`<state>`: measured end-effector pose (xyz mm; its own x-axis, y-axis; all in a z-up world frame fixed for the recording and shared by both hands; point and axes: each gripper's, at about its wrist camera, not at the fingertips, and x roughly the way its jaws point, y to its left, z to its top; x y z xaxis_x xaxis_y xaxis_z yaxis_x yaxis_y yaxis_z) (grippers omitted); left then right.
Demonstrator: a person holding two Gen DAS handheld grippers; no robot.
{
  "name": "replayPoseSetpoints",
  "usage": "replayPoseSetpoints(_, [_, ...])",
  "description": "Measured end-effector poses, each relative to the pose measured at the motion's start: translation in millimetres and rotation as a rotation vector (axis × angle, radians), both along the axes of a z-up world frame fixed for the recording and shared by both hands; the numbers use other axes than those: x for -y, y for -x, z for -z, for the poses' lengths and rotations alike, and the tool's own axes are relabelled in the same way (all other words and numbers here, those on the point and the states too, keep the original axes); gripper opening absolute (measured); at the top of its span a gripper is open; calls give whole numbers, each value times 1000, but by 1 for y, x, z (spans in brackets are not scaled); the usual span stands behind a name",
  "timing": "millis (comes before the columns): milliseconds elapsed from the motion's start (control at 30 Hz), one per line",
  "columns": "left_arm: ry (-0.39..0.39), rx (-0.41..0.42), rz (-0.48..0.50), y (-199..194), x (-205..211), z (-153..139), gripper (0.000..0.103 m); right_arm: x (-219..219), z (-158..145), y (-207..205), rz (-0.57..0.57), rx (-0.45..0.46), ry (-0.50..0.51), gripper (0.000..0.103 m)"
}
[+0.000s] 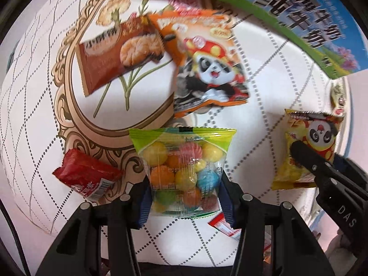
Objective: Organize snacks
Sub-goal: 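Grasp the candy-ball bag with the left tool while the right tool grasps the yellow panda bag, then carry both bags into the box and open both tools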
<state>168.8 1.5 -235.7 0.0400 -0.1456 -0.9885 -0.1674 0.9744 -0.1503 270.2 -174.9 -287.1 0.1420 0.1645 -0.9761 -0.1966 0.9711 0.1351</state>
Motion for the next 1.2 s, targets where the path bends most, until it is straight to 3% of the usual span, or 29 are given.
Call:
replayPoseSetpoints(200, [46,48,39,-8,14,-37,48,35,-11,4,98,-58,-163,52])
replayPoseSetpoints(300, [91,81,52,-19,20,-63,48,51,-31,3,130,-53,-231,51])
replayPoseSetpoints(533, [183,227,117,-75,33,-152,48,77,-121,-30,180,81,-371,51])
replayPoseSetpoints(700, [120,318,160,-131,29,-190,48,89,-176,-84,163,215,-338,51])
replayPoseSetpoints(867, [48,276,174,-192,33,-179,48,83,-167,-150,127,195,-260,51])
replayPoseSetpoints(1133, [22,71,152,-243,26,-106,48,86,-107,-200,100,22,-228,55])
replayPoseSetpoints(1200, [1,25,145,-244,23,-91,55,86,-93,-206,108,-17,-215,95])
